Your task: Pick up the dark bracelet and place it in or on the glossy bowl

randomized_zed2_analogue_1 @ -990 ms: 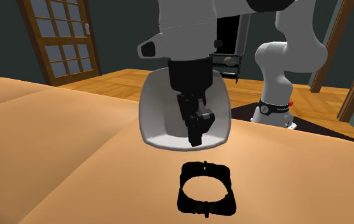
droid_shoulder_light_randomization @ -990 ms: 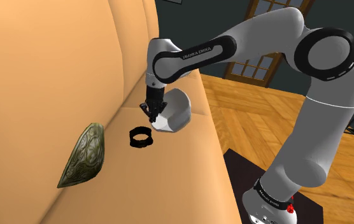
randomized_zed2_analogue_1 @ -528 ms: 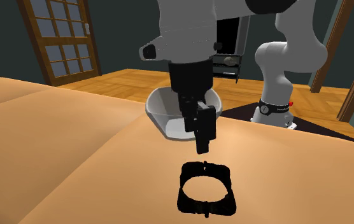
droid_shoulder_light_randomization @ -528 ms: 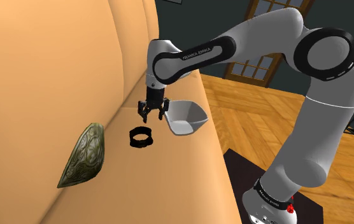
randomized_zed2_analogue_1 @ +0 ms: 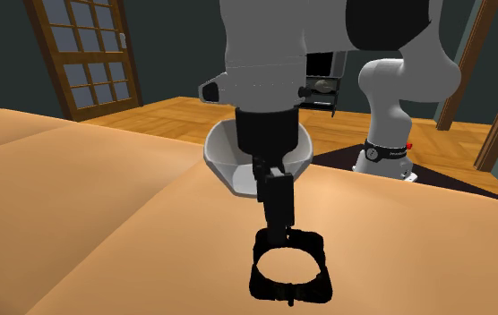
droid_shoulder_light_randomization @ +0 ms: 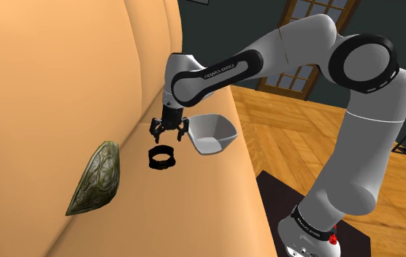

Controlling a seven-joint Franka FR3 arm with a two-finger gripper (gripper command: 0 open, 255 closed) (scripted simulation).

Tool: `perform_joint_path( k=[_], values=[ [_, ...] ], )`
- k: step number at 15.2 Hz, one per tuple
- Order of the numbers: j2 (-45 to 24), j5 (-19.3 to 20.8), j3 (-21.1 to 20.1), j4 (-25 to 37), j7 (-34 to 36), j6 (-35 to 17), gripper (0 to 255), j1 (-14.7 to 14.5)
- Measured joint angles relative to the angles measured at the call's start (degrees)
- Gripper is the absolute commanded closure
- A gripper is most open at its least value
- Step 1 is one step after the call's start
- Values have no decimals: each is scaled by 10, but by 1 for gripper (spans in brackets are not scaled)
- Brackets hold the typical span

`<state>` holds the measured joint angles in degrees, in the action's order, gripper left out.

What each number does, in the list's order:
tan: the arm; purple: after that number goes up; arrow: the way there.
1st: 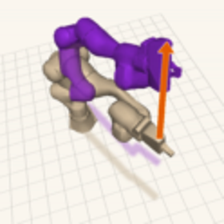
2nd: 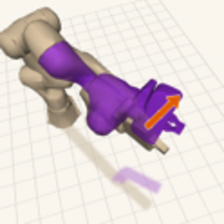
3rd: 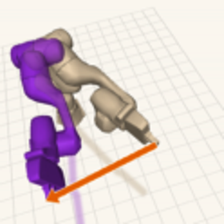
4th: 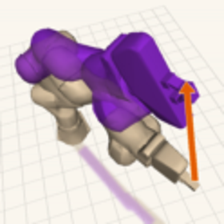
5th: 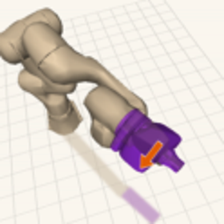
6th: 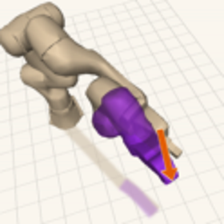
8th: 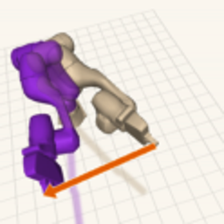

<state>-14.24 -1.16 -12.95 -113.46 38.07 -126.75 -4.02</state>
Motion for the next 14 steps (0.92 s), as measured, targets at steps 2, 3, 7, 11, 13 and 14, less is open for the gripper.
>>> perform_joint_path(
  k=[2, 3, 7, 11, 13, 14],
  values=[
    [5, 3, 1, -10, 4, -18, 0, -2],
    [11, 2, 1, -18, 3, -26, 0, -1],
    [4, -1, 1, -10, -2, -23, 0, -1],
    [18, -1, 2, -30, -2, -44, 255, -1],
    [18, -2, 3, -26, -6, -38, 255, 1],
    [22, -3, 4, -27, -8, -33, 255, 3]
  ],
)
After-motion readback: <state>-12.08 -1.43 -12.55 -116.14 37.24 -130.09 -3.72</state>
